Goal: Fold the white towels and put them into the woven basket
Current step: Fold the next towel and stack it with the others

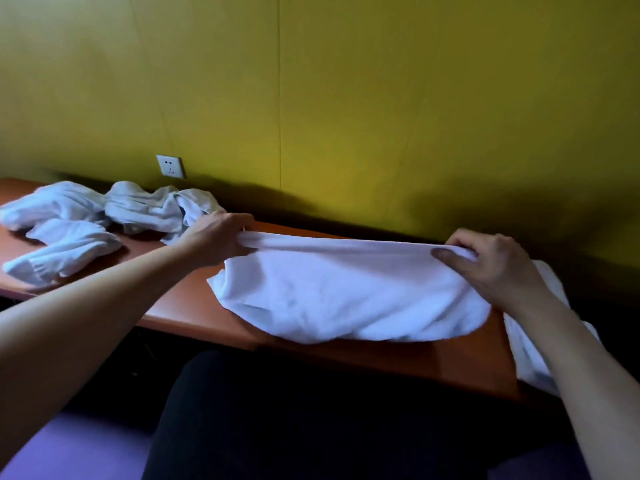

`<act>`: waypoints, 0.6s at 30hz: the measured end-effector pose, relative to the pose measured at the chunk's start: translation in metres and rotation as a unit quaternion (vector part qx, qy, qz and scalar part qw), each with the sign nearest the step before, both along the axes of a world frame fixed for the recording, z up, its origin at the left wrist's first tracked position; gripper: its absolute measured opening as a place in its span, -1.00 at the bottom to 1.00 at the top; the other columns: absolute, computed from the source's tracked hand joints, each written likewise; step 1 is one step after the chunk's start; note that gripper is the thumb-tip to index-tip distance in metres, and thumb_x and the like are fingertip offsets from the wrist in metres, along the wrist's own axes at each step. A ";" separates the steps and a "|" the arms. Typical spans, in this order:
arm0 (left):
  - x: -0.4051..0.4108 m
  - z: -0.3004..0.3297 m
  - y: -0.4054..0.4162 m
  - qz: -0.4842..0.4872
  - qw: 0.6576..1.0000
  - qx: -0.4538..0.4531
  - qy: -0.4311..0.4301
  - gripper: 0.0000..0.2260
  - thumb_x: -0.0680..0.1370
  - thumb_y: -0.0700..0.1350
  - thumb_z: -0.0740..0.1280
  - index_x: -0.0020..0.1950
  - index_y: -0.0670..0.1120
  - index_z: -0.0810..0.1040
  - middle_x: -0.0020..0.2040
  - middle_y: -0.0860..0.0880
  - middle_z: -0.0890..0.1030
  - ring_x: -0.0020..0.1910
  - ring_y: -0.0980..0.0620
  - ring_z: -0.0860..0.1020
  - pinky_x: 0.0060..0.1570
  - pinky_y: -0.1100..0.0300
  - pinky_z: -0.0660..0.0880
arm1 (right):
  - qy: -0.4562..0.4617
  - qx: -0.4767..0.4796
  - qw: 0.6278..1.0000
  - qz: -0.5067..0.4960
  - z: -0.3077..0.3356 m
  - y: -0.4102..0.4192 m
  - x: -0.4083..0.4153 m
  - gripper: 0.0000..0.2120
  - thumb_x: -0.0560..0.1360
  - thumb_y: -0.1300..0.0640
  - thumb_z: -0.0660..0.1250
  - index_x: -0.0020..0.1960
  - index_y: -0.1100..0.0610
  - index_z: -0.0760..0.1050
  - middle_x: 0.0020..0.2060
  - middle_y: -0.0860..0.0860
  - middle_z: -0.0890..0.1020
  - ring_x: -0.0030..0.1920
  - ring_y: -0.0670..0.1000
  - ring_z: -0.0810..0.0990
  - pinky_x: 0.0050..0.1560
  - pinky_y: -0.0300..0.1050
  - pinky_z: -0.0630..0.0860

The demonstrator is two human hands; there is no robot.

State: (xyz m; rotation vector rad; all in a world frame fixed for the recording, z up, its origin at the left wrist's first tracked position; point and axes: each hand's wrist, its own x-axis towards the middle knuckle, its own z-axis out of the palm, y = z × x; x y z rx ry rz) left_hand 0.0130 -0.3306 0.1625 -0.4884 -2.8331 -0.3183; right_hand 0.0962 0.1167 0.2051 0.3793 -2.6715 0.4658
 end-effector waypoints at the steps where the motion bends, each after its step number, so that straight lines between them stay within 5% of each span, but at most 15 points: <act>1: 0.005 0.005 -0.005 0.008 1.000 0.003 0.004 -0.78 0.42 0.01 0.52 -0.03 0.02 0.56 -0.18 -0.09 0.65 -0.14 -0.19 0.62 -0.25 0.03 0.48 | 0.012 -0.001 1.000 -0.024 0.005 0.004 0.005 -0.64 0.53 -0.27 0.31 -0.18 0.02 0.51 -0.40 0.00 0.56 -0.28 0.08 0.58 -0.27 0.03 0.48; 5: 0.020 0.021 -0.028 0.047 0.998 0.000 0.034 -0.73 0.43 0.20 0.40 0.01 0.08 0.53 -0.11 -0.03 0.64 -0.08 -0.17 0.62 -0.16 -0.03 0.55 | 0.045 0.016 0.995 -0.087 0.024 0.016 0.027 -0.49 0.46 -0.41 0.20 -0.19 0.07 0.44 -0.39 0.06 0.54 -0.24 0.21 0.59 -0.27 0.03 0.49; 9: 0.056 0.053 -0.033 0.079 0.989 0.055 0.109 -0.81 0.48 -0.02 0.48 -0.03 -0.05 0.54 -0.13 -0.13 0.65 -0.13 -0.25 0.62 -0.24 0.01 0.46 | 0.069 0.024 0.994 -0.083 0.047 0.031 0.049 -0.53 0.47 -0.35 0.16 -0.14 0.06 0.46 -0.24 0.07 0.52 -0.13 0.25 0.59 -0.21 -0.02 0.43; 14: 0.090 0.100 -0.038 0.067 0.982 0.005 0.178 -0.73 0.45 0.02 0.47 -0.03 -0.07 0.45 -0.15 -0.21 0.63 -0.16 -0.31 0.59 -0.24 0.03 0.36 | 0.106 0.049 0.988 -0.102 0.075 0.049 0.071 -0.59 0.50 -0.24 0.19 -0.03 0.10 0.55 -0.17 0.09 0.49 -0.09 0.29 0.57 -0.16 0.00 0.42; 18: 0.096 0.117 -0.046 0.004 0.975 -0.037 0.219 -0.80 0.47 -0.01 0.26 0.00 -0.08 0.37 -0.17 -0.24 0.56 -0.20 -0.31 0.54 -0.28 0.00 0.37 | 0.100 0.090 0.978 -0.159 0.078 0.062 0.070 -0.60 0.54 -0.18 0.16 0.04 0.11 0.57 -0.07 0.23 0.57 -0.04 0.33 0.58 -0.08 0.09 0.51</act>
